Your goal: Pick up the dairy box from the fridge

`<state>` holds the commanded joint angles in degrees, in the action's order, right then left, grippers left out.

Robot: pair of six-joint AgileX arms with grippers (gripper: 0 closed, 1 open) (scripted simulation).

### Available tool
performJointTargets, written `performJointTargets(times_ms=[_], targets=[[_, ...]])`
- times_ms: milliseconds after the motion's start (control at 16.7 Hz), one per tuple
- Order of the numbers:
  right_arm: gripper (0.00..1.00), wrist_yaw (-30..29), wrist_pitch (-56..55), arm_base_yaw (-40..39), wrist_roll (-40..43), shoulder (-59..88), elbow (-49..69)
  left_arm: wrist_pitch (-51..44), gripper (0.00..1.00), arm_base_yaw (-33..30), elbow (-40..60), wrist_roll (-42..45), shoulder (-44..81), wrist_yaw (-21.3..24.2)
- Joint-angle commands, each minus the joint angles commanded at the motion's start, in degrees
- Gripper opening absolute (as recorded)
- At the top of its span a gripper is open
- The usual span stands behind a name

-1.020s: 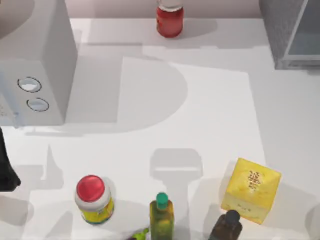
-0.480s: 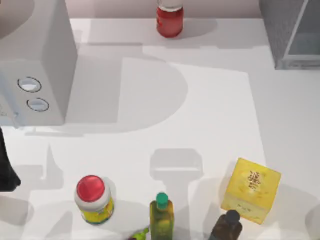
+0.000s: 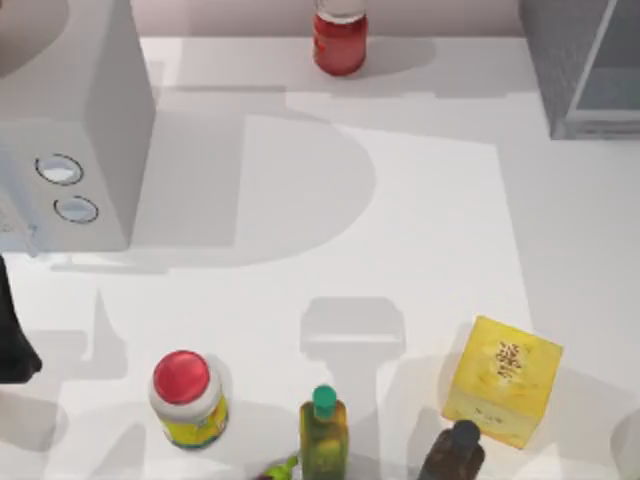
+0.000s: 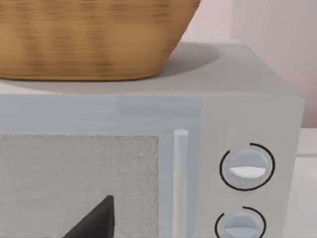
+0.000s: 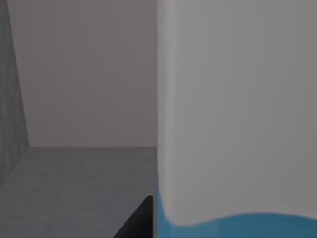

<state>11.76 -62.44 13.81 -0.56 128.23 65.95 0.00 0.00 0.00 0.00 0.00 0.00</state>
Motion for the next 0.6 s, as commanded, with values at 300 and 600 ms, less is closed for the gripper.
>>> performJointTargets(times_ms=[300, 600], targets=[[0.0, 0.0, 0.0, 0.0, 0.0, 0.0, 0.0, 0.0, 1.0, 0.0, 0.0, 0.0, 0.0, 0.0], [0.0, 0.0, 0.0, 0.0, 0.0, 0.0, 0.0, 0.0, 1.0, 0.0, 0.0, 0.0, 0.0, 0.0]])
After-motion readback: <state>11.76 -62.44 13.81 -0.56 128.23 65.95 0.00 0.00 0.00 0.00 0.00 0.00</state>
